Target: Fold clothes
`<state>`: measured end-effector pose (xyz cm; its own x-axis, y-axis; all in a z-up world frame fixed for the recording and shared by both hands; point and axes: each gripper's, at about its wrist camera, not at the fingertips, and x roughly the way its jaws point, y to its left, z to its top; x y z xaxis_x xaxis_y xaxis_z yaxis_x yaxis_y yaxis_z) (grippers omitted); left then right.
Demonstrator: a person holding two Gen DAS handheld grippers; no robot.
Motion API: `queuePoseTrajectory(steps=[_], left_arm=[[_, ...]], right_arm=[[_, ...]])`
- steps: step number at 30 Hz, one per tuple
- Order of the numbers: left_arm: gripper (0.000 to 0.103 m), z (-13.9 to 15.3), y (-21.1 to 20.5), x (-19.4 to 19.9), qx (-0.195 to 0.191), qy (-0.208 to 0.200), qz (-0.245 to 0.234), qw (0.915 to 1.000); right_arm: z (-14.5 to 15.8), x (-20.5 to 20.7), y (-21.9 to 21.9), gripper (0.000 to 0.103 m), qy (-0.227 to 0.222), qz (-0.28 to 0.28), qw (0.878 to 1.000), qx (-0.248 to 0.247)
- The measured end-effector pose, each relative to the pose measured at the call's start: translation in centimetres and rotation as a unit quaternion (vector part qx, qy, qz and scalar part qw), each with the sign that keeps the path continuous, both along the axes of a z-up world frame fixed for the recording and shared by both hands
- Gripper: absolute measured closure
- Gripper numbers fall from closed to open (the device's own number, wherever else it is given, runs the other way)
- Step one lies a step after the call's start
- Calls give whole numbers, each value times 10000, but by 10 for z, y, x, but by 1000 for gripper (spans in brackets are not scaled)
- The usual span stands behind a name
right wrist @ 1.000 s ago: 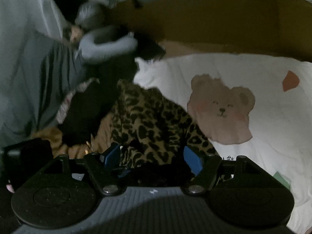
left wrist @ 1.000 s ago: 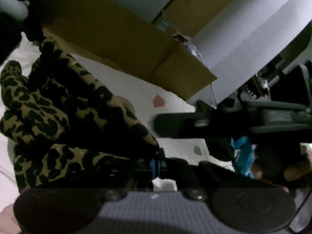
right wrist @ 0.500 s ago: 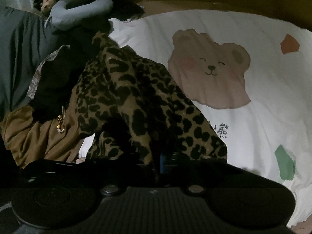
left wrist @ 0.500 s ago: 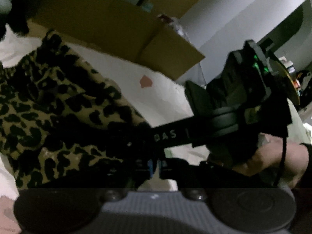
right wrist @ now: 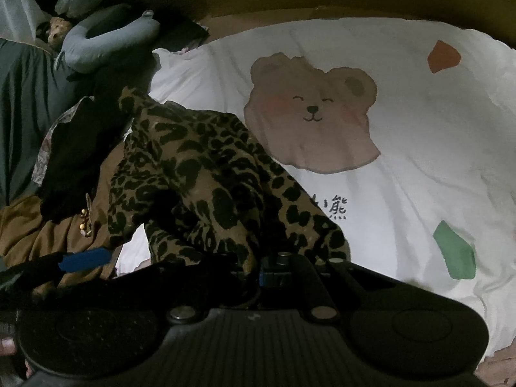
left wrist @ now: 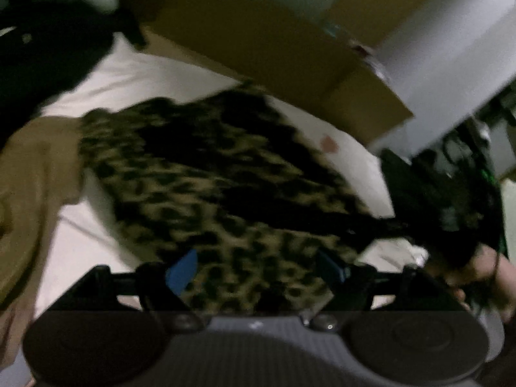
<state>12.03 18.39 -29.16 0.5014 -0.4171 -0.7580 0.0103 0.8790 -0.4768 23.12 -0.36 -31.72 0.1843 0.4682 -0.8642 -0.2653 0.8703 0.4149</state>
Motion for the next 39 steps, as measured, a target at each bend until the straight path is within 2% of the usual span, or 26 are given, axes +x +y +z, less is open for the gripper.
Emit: queuePoseTrajectory(steps=[2, 6, 11, 15, 18, 21, 23, 24, 25, 26, 29, 35, 39], left_arm=[[14, -3, 15, -1, 69, 8, 285, 9996], [11, -9, 35, 6, -115, -50, 709, 9974], [10, -22, 41, 25, -195, -78, 1007, 9947], [10, -47, 44, 48, -343, 79, 1236, 9917], [12, -69, 51, 61, -499, 385, 1485, 9869], [29, -82, 55, 66, -751, 555, 1556, 9834], [56, -81, 53, 69, -797, 561, 1496, 9839], [63, -78, 51, 72, -805, 553, 1460, 9845], [78, -75, 48, 74, -812, 542, 1416, 9851], [88, -71, 46, 75, -803, 522, 1348, 9862], [96, -56, 35, 81, -661, 445, 1038, 9914], [98, -23, 22, 77, -450, 235, 673, 9964], [98, -3, 19, 74, -344, 132, 600, 9975]], right_arm=[[1, 0, -2, 102, -17, -2, 10000, -16], [2, -1, -5, 102, -41, -23, 10000, -37], [0, -4, -9, 102, -20, -85, 9999, -93], [-5, -7, -10, 102, 53, -188, 9998, -95], [-6, -8, -10, 102, 79, -210, 9997, -111], [-7, -8, -13, 102, 140, -319, 9993, -144], [-5, -8, -17, 102, 165, -421, 9989, -144], [-3, -8, -19, 102, 142, -449, 9988, -148], [-1, -8, -22, 102, 112, -475, 9987, -155], [2, -8, -25, 102, 82, -501, 9986, -163], [8, -7, -39, 103, 13, -610, 9979, -202], [24, -9, -78, 103, -104, -1104, 9932, -340], [36, -10, -110, 103, -171, -1372, 9894, -450]])
